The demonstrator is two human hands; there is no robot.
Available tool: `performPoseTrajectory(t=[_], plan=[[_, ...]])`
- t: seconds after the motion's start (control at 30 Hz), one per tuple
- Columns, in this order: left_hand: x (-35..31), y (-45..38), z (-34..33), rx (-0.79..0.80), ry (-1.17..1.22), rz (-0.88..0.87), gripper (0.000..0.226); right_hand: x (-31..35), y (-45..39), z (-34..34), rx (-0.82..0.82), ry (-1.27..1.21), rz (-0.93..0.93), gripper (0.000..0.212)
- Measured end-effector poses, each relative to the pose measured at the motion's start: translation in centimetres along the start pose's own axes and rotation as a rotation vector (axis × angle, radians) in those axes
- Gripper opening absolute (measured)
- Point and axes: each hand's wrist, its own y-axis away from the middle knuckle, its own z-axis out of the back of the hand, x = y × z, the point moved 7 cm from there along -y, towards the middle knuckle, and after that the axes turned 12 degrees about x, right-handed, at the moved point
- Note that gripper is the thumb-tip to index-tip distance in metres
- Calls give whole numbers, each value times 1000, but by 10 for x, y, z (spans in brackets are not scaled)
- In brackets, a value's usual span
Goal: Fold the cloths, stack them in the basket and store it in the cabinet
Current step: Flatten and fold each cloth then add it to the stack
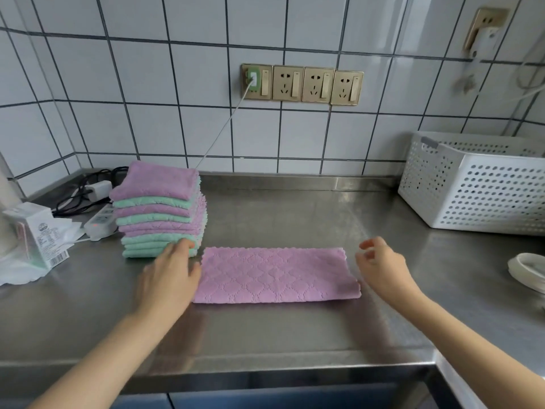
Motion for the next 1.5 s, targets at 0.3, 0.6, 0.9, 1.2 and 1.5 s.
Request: performPoseTrajectory(t=[0.3, 0.6, 0.9, 1.2, 1.5], plan=[[-85, 74, -74, 579, -180, -407, 113, 36, 78, -93, 149, 719, 761, 43], [-13, 79, -43, 524, -184, -152, 104, -1, 74, -49, 141, 621, 675, 33], [-93, 85, -51, 573, 27, -343, 54, 31, 74, -56, 43, 932, 705, 20], [-118, 94, -81, 454, -7, -608, 53, 83, 167, -50, 319, 450, 1000, 16], [-76, 98, -63, 578, 33, -778, 79, 20, 118, -48, 356, 527, 823, 45]])
